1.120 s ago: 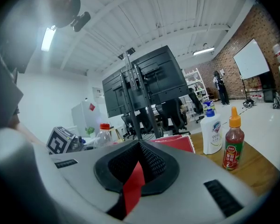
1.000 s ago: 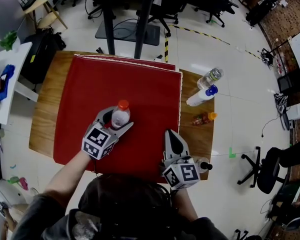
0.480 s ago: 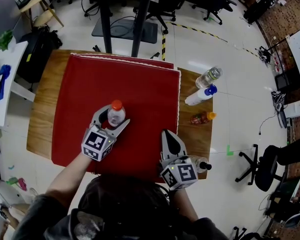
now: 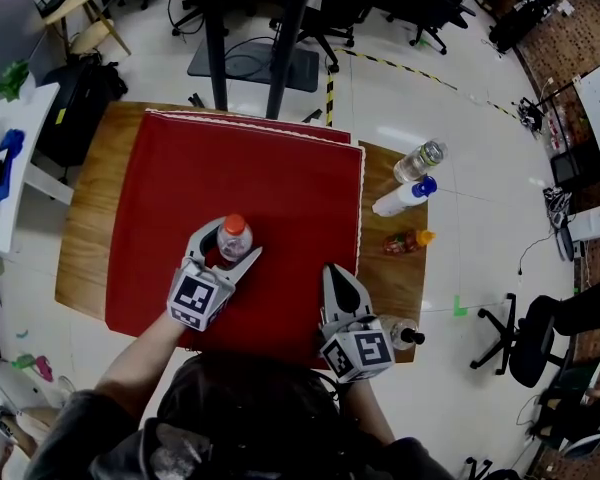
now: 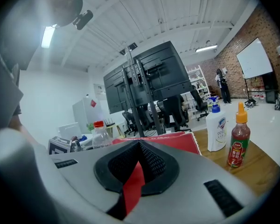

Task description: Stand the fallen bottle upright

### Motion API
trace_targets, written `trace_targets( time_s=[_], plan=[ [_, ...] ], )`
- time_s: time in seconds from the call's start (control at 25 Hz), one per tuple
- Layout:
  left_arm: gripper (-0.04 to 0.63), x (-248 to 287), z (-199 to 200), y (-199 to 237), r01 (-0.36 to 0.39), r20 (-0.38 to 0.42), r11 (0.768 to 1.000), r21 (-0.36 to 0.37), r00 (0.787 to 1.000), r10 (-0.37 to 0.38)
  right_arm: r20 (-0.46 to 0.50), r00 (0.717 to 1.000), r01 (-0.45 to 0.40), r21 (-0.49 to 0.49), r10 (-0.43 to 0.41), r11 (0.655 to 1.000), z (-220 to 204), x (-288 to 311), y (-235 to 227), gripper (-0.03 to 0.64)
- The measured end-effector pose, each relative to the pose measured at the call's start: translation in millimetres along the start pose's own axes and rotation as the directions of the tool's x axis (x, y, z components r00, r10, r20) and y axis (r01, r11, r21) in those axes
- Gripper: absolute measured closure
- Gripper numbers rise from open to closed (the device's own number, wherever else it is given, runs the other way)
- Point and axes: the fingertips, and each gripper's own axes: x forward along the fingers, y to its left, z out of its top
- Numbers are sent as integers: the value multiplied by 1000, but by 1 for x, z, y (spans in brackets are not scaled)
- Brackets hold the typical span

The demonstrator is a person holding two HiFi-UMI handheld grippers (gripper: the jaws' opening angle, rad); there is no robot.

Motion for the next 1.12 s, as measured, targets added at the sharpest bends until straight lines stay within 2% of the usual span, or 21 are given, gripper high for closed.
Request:
trace_targets(
  time_s=[0.32, 1.12],
  plan=[
    [237, -6, 1, -4, -6, 17, 1000, 8, 1000, 6, 4, 1000, 0, 2, 0, 1000, 1, -2, 3, 607],
    [235, -18, -6, -14, -18, -13, 999, 38, 1000, 18, 18, 1000, -4, -9, 4, 1000, 4, -15, 11, 607]
  ],
)
